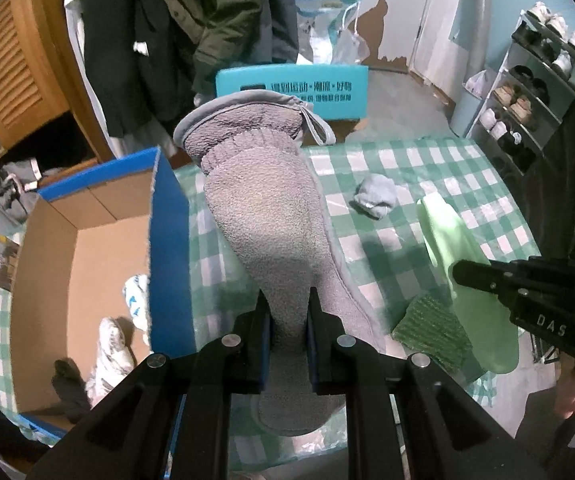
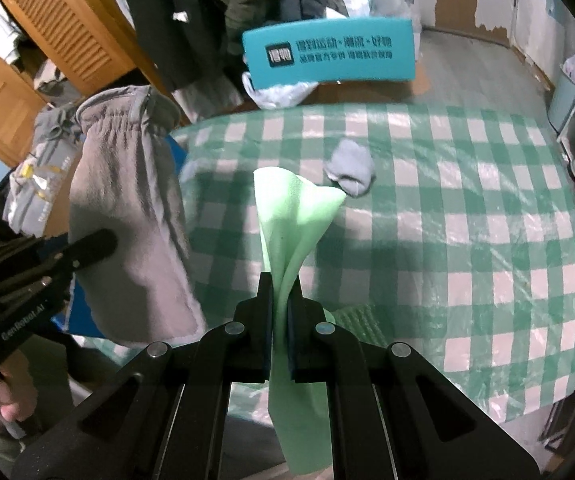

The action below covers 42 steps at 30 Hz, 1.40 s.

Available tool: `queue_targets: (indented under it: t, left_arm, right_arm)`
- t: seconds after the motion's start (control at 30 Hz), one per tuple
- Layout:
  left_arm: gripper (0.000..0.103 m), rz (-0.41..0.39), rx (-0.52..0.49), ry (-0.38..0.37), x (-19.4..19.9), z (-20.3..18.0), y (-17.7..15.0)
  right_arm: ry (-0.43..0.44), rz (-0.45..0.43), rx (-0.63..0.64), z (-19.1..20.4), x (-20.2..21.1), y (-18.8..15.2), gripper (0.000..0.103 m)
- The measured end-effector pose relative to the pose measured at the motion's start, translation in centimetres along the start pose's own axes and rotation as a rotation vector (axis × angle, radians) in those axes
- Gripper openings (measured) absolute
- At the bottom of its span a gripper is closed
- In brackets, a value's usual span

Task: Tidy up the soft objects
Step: 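Lift the grey sock with the left tool while the right tool carries the green pad to the box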

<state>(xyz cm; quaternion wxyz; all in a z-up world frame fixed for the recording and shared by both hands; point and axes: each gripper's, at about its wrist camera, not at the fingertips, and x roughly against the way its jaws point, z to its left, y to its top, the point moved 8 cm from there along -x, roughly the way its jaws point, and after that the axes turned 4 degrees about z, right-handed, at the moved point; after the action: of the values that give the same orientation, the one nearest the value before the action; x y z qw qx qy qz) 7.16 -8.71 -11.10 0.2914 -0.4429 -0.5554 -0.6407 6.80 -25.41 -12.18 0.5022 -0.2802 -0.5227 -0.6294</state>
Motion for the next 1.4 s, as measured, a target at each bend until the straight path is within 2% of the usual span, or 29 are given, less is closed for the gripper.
queue_targets:
  t: [0.63,1.07,1.4]
  left_arm:
    - [0.014,-0.115,0.021,0.057,5.3,3.6,0.2]
    - [0.014,-0.163,0.082,0.103,7.7,8.5,-0.8]
    - [0.014,-0.171,0.144,0.129,8.4,12.7,-1.8]
  right_arm:
    - [0.062,-0.078,0.119,7.3,2.3,3.3,0.005]
    - [0.098,-0.076,0.205,13.9,1.6,5.2,0.005]
    - [0.123,-0.048,0.254,18.1,-0.4,6.2,0.005]
